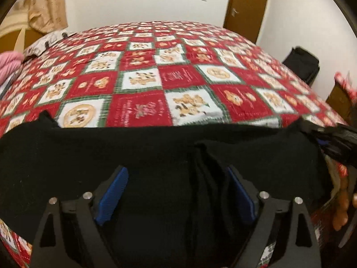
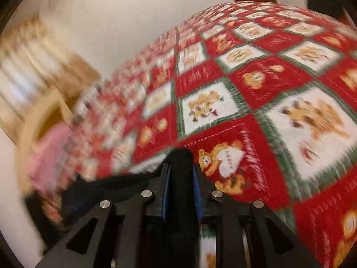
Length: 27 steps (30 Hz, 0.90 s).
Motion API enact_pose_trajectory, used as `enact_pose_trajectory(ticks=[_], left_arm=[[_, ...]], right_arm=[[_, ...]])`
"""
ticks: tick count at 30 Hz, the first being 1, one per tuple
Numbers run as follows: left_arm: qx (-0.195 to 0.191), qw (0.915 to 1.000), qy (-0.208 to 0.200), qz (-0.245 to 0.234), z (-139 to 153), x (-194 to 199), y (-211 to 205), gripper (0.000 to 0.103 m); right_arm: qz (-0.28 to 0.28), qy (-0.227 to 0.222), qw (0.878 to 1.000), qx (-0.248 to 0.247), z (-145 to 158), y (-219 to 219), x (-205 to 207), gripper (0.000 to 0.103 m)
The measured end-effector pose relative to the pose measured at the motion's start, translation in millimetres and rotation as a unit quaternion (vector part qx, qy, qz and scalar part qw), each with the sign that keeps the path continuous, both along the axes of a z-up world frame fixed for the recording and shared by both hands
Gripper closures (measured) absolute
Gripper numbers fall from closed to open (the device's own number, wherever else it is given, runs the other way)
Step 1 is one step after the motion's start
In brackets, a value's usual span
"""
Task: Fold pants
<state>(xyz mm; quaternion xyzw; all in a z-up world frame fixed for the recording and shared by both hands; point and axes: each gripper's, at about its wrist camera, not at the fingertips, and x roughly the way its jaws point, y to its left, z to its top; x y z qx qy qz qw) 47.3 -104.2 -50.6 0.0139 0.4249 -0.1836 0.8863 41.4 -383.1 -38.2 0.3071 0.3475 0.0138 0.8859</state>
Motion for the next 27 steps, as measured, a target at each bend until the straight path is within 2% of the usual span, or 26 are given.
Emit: enact_pose_trajectory(ticks=[2,3,5,7,10,12,13,15,17,19,20,21,22,25,27], left_arm=[[-0.011,0.9998,-0.007,0.017,7,1,9,0.012],[-0.010,0.9997,-0.009,0.020,7,2,9,0.012],[-0.002,0.9999,-0.006,0.015,5,5,5,0.012],[0.002,1.0000,0.001,0.004,0,7,0,0.012],[-0.009,0.9998,0.013,-0.011,-6,7,3,0.012],[-0.018,0.9994,0.015,-0.026,-3,6,10,0.012],[-0.018,0.9993,0.012,-0.030,1,5,19,0.012],[-0.004,0.9998,-0.009,-0.017,9,4,39,0.012],[0.017,0.9992,-0.034,0.014,15,4,69,0.012],[0.033,0.9951,-0.054,0.077,19,3,118,0.012],[0.035,0.9928,-0.055,0.100,18,3,135,0.011],[0.038,0.9873,-0.051,0.145,15,3,166,0.011],[0.038,0.9822,-0.047,0.178,13,2,187,0.011],[0.025,0.9575,-0.031,0.286,5,-2,256,0.011],[0.012,0.9354,-0.026,0.352,2,-9,293,0.011]], right_arm=[[-0.008,-0.071,0.997,-0.025,26,3,-29,0.083],[-0.001,-0.089,0.995,-0.047,35,9,-38,0.083],[0.027,-0.094,0.990,-0.101,47,34,-50,0.083],[0.067,-0.070,0.989,-0.112,38,58,-55,0.083],[0.089,-0.037,0.990,-0.104,14,75,-54,0.083],[0.080,0.022,0.992,-0.097,-16,77,-46,0.083],[0.064,0.022,0.995,-0.071,-24,71,-46,0.083],[0.045,0.006,0.998,-0.038,-19,66,-49,0.083],[0.040,-0.036,0.998,-0.018,-4,69,-55,0.083],[0.044,-0.090,0.995,-0.012,14,83,-62,0.080],[0.056,-0.102,0.993,-0.013,20,94,-62,0.076],[0.072,-0.100,0.992,-0.016,21,109,-57,0.063],[0.085,-0.094,0.992,-0.017,20,121,-50,0.055],[0.125,-0.066,0.990,-0.017,6,158,-31,0.054],[0.137,-0.044,0.989,-0.021,-9,178,-21,0.054]])
